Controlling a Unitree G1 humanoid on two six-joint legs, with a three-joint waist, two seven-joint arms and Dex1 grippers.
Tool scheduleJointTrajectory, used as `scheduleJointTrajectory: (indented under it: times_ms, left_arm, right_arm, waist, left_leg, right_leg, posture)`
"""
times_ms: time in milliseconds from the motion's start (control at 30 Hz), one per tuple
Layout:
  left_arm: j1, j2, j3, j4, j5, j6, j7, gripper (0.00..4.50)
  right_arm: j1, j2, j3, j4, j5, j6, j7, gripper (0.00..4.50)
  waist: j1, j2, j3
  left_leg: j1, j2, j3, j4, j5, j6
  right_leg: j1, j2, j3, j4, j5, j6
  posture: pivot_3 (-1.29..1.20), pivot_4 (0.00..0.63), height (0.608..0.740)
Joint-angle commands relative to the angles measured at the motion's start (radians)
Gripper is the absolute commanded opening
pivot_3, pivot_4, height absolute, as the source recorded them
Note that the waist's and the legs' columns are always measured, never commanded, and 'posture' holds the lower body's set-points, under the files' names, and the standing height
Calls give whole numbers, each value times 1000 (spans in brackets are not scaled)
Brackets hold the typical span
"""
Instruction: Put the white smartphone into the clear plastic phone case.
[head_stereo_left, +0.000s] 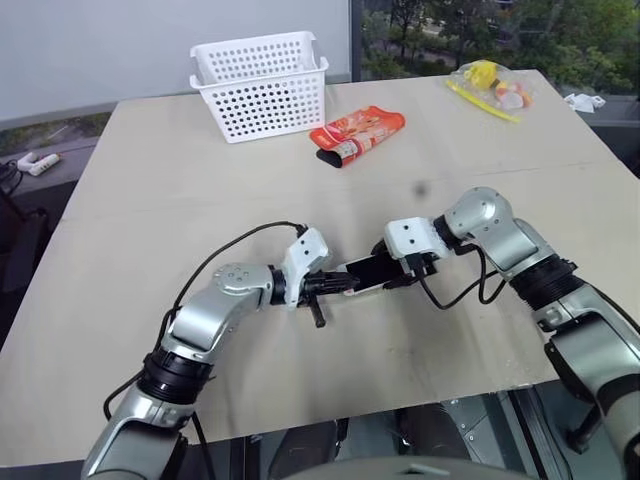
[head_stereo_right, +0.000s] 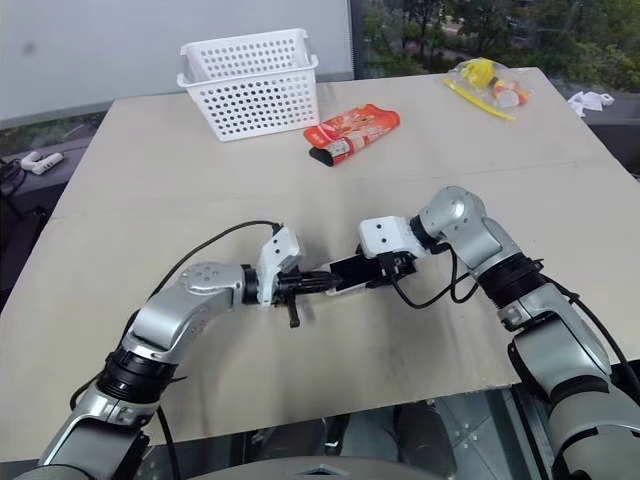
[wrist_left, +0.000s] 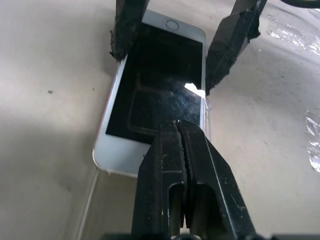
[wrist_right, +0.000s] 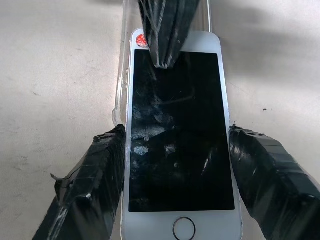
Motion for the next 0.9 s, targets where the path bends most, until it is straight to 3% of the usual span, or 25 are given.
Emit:
scheduleJointTrajectory:
  times_ms: [33,467,633,900]
  left_arm:
    - [16,1,-39,37,50,-14,1,28]
    - [76,-2,-45,52,75,12,38,28]
    - [97,-17,-63,147,110,-4,61,28]
    - [104,-43,-76,265,153,-18,98,28]
  right_arm:
    - [-12,-4,1,-40,8,-5,44,2776]
    - [27,-16,19,-101,1,8,83,2776]
    - [48,-37,31,-193,-41,171,63,2776]
    - [103,-66,31,-308,-32,247,71,2776]
  waist:
    - [0,0,0]
    - [2,0,-2]
    - [10,2,-8]
    - [33,10,-29]
  left_leg:
    - [0,0,0,0,0,0]
    - [0,0,0,0,0,0]
    - [2,0,0,0,0,0]
    - [3,-1,0,0,-3,4]
  right_leg:
    - [0,0,0,0,0,0]
    - [0,0,0,0,0,0]
    - [1,0,0,0,0,0]
    - [2,-1,-1,-1,0,0]
  posture:
    - [0,150,740]
    - [0,150,740]
    - [0,150,740]
    - [0,150,740]
